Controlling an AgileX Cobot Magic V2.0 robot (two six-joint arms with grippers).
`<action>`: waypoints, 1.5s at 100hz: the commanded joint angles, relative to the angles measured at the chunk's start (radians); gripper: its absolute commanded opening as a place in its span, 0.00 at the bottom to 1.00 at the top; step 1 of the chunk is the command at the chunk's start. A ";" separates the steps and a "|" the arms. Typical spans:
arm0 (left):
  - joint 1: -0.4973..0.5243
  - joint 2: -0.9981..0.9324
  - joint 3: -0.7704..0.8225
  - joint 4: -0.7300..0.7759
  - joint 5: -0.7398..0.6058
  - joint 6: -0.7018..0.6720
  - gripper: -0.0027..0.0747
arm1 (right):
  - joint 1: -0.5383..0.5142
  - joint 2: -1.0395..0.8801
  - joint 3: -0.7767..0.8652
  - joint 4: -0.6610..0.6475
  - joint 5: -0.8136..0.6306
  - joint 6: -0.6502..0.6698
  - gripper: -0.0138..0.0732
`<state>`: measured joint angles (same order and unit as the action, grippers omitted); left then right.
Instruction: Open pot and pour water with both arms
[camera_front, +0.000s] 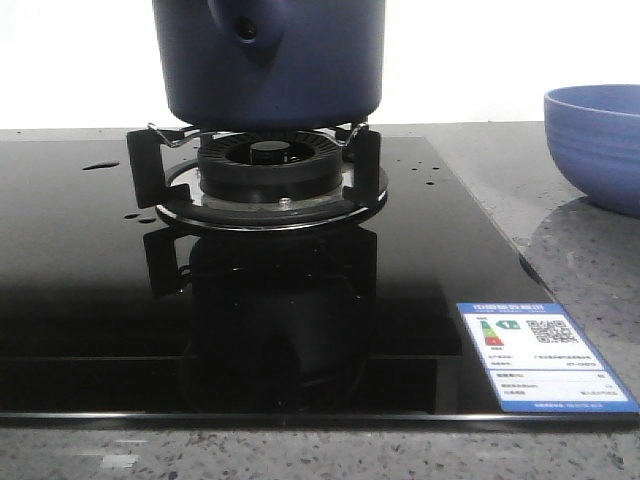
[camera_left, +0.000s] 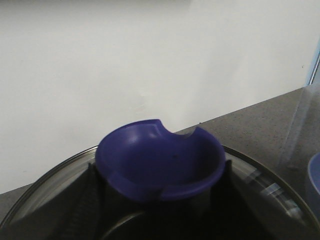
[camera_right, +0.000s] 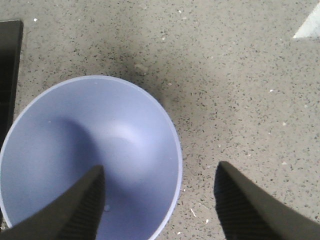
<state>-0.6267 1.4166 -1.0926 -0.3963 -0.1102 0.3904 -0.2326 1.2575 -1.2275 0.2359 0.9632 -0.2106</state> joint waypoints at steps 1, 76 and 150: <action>-0.014 -0.021 -0.040 0.002 -0.133 -0.002 0.54 | -0.005 -0.031 -0.035 0.018 -0.052 -0.012 0.65; -0.014 0.020 -0.040 0.002 -0.125 -0.002 0.67 | -0.005 -0.031 -0.035 0.020 -0.052 -0.013 0.65; 0.028 -0.259 -0.040 0.031 -0.062 0.001 0.45 | -0.005 -0.031 -0.035 0.283 -0.060 -0.124 0.49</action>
<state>-0.6253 1.2107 -1.0949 -0.3745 -0.1454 0.3904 -0.2326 1.2575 -1.2275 0.3870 0.9553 -0.2677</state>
